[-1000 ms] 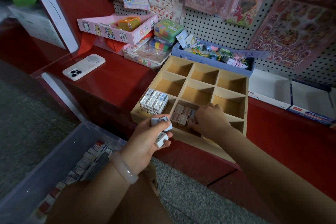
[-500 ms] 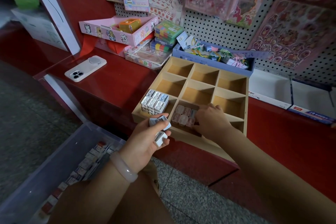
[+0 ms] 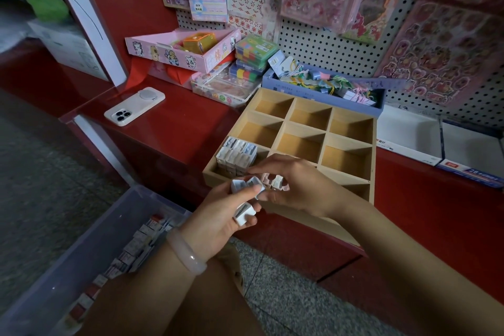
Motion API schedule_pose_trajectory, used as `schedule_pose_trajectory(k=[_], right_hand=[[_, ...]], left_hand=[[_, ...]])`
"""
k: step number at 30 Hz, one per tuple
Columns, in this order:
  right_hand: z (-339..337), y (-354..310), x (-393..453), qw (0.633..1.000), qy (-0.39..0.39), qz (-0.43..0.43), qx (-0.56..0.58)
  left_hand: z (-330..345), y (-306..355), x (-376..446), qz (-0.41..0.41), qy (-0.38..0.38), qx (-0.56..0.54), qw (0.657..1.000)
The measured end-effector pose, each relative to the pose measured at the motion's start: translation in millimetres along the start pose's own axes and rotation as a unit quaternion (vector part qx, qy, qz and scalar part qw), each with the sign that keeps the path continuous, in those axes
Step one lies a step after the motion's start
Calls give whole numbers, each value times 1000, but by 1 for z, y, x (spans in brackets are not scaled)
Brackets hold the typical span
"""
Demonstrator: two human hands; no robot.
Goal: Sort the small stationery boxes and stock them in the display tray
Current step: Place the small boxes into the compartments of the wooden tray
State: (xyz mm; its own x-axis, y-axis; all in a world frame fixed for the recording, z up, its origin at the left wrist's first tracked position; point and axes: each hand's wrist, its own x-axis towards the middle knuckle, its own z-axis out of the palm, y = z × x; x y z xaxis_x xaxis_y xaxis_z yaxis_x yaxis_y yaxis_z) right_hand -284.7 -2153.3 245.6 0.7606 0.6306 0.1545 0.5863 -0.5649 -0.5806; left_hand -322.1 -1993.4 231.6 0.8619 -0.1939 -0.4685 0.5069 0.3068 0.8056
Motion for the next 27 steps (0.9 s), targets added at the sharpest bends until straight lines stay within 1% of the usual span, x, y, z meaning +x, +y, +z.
schedule_pose_trajectory(k=[5,7,10,14,17,19,22,27], right_hand=[[4,-2,-1,999,-17,-27,-31],[3,2,-4,999,-9,-21,-45],[2,14,-11,999,19,23,-41],[4,32,-15,988,95,112,-51],[13,41,-13,978,94,165,-90],[19,43,-9,975,104,175,-90],[24,45,-2,973,139,170,-67],[28,45,1,971,135,182,-79]], left_hand=[[3,-2,2,-24,32,21,999],[1,-1,3,-21,34,12,999],[-2,3,2,-13,21,-12,1000],[-6,5,4,-6,26,-22,999],[-10,4,6,-7,36,-26,999],[-12,4,6,-8,45,-24,999],[-15,4,7,-9,52,-26,998],[-19,6,9,-5,70,-24,997]])
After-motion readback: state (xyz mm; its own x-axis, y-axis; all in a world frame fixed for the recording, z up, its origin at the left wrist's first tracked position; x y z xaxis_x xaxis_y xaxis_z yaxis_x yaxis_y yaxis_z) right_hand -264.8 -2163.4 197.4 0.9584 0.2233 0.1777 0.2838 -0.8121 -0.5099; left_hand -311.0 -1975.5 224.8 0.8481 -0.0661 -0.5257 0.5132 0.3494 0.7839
